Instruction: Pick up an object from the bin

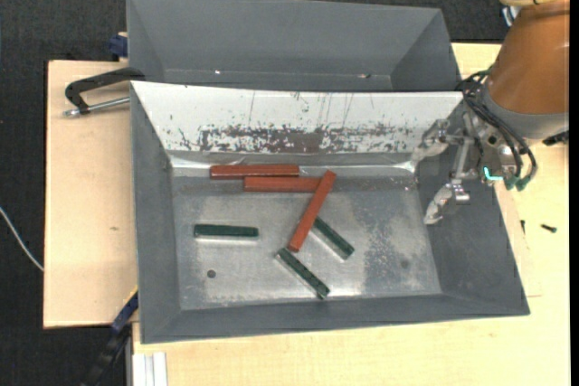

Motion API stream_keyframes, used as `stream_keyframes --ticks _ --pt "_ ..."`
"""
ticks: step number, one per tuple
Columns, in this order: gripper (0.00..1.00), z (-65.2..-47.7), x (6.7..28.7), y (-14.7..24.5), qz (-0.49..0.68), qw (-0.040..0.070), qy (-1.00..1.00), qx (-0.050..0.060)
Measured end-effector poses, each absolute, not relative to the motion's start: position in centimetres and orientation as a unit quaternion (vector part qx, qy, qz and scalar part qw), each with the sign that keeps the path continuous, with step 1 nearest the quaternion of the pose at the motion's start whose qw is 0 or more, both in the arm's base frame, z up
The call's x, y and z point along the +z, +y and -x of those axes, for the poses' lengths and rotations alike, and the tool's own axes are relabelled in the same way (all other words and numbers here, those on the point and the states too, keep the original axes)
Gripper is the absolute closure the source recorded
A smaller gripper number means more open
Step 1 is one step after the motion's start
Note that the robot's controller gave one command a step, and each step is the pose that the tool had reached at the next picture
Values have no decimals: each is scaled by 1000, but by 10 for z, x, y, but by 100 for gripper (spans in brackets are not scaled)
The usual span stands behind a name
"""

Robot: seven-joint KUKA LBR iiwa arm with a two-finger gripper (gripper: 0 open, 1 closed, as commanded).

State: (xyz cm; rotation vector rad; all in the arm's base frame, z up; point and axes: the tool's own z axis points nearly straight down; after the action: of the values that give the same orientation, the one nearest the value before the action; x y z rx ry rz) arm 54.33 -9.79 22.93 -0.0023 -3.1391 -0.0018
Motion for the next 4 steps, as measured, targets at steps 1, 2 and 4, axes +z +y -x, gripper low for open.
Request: stream_keyframes --ticks 1,2,4 --pt "0 -545 232 -98 0 -2 -1000 0" --pt "0 -545 209 -78 -39 -5 -999 2" --pt "0 -549 96 -9 -7 -3 -1000 -1"
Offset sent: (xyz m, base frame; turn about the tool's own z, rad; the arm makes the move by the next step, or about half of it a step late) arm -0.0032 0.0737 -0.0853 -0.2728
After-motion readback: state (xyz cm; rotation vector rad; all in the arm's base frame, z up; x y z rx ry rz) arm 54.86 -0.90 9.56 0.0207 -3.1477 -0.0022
